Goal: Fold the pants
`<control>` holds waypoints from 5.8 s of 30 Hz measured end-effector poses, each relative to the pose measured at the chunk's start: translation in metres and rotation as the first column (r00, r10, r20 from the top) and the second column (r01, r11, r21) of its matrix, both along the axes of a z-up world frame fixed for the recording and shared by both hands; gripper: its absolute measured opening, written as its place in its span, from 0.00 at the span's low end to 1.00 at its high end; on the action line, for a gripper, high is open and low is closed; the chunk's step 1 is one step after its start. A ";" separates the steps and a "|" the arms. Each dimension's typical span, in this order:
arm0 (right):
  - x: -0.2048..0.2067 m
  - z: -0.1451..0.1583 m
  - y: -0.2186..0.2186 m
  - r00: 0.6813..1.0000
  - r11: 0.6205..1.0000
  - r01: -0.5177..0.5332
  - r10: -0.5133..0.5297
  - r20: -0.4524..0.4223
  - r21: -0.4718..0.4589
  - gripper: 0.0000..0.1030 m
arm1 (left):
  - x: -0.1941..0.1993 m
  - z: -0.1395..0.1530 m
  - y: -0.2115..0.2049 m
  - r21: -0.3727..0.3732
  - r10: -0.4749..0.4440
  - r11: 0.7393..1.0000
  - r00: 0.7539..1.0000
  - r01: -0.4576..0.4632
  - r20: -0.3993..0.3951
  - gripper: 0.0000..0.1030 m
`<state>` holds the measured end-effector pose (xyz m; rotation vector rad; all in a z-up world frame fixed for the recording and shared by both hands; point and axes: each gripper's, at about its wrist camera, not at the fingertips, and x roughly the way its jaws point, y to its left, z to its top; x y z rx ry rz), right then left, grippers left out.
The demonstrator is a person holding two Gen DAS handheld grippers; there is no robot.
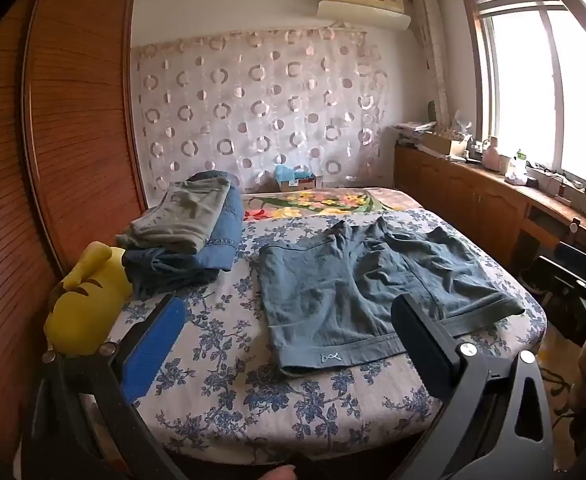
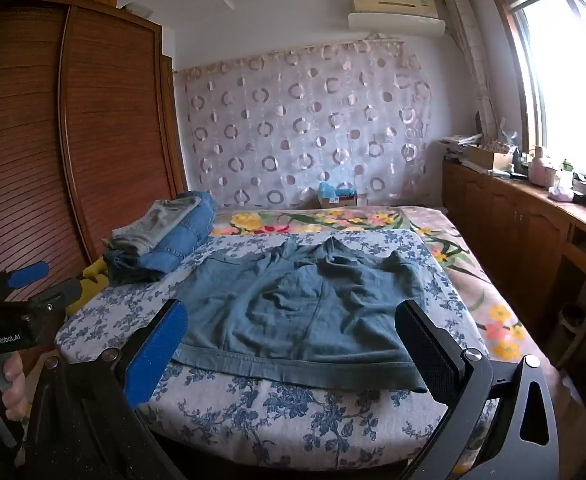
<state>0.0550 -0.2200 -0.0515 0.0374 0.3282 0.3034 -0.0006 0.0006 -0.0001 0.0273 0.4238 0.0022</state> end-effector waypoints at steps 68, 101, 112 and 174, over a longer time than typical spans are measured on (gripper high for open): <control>-0.005 0.001 0.001 1.000 1.000 0.004 -0.005 0.017 0.011 1.00 | -0.013 0.020 -0.012 -0.013 -0.011 1.000 1.000 0.011 0.013 1.00; 0.000 -0.003 -0.006 1.000 1.000 -0.006 0.006 0.003 -0.008 1.00 | 0.006 0.016 -0.025 -0.023 -0.062 0.998 0.996 0.060 -0.058 1.00; 0.013 -0.008 -0.016 0.999 0.999 -0.017 0.015 -0.049 -0.031 0.87 | 0.034 -0.010 -0.028 -0.016 -0.124 0.992 0.986 0.123 -0.111 1.00; 0.210 0.035 -0.026 0.881 0.984 -0.010 -0.076 -0.466 -0.180 0.14 | 0.200 -0.054 -0.037 -0.066 -0.249 0.968 0.917 0.241 -0.311 1.00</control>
